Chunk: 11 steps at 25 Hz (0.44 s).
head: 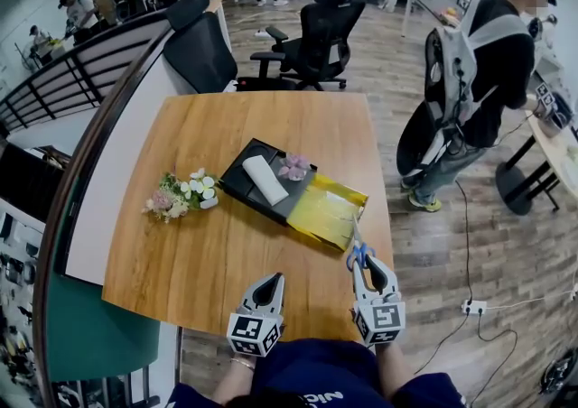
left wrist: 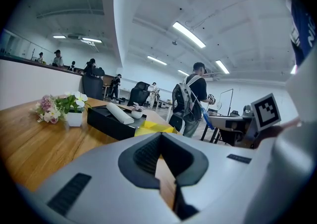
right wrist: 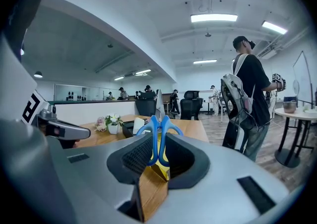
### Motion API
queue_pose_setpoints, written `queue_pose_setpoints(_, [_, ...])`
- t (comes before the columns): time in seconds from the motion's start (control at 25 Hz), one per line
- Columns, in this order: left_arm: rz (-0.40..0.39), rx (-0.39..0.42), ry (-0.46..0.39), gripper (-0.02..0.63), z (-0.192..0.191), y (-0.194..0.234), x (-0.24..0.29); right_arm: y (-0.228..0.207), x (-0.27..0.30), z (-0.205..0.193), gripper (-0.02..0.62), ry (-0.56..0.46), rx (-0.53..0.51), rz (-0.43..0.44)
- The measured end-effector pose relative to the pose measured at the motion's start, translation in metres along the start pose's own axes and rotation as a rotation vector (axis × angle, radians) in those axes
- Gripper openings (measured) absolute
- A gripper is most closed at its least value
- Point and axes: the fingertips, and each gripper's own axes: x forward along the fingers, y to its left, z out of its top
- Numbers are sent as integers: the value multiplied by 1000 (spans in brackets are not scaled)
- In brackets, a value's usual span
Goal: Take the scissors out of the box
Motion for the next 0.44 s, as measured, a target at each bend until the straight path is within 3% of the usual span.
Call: queue_pose_setpoints(0.44, [7, 1, 5, 3, -1, -1, 2, -3, 1, -1, 92, 1, 1, 3])
